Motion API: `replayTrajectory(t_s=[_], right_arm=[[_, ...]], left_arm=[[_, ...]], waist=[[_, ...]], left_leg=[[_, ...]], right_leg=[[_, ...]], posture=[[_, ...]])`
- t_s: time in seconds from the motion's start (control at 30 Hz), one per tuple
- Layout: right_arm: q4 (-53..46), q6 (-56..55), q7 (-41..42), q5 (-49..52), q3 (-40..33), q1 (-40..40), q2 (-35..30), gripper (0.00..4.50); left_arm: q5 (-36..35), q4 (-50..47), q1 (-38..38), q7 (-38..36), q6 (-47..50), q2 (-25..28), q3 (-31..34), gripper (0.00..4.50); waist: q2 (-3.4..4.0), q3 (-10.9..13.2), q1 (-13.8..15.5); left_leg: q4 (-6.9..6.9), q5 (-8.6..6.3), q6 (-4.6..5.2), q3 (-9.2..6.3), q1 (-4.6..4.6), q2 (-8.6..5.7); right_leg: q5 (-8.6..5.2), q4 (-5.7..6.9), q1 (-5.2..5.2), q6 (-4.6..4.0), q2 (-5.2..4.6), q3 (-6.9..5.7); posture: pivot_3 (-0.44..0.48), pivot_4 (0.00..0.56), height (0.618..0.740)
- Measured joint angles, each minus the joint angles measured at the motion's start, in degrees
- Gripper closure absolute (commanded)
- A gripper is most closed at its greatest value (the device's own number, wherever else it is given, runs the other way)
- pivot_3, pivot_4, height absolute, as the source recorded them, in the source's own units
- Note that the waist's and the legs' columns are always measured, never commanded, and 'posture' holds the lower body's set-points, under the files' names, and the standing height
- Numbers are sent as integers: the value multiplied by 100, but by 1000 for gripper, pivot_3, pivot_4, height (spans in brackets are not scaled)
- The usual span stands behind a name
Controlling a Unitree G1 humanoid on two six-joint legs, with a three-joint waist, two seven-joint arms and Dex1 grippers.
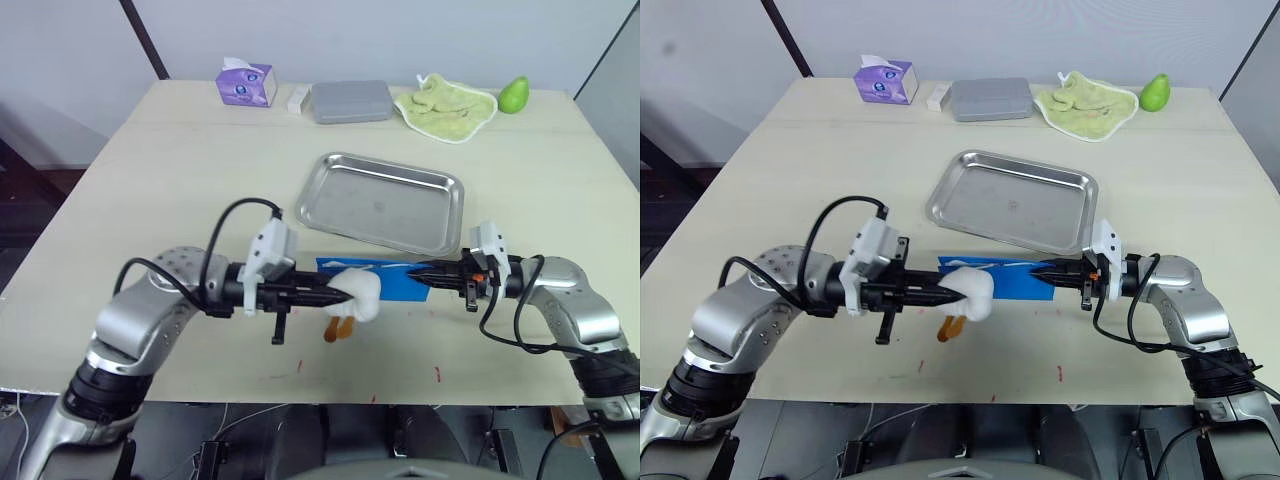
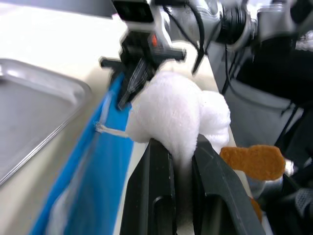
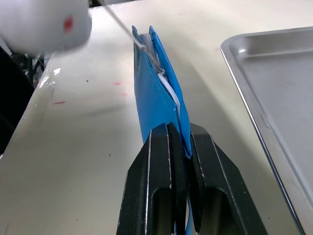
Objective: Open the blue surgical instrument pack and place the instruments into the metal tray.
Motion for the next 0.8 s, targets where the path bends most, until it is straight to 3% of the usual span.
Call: replayTrajectory(t_s=[0.5, 0.8], right_arm=[[31, -54, -88, 79, -25, 110, 42, 4500], [-37, -33, -161, 159, -147, 244, 40, 4500]], left_arm=[[-856, 937, -277, 455, 1142, 130, 987, 4393], [-865, 1360, -98, 525, 1291, 269, 1238, 4393]], waist=[[1, 1, -5], [1, 1, 1]], left_leg=[[0, 4, -7, -1, -2, 0], [0, 4, -8, 0, -2, 0]], right_leg=[[0, -1, 0, 0, -1, -1], [0, 0, 0, 0, -1, -1]], posture=[[0, 150, 740], [0, 150, 740]])
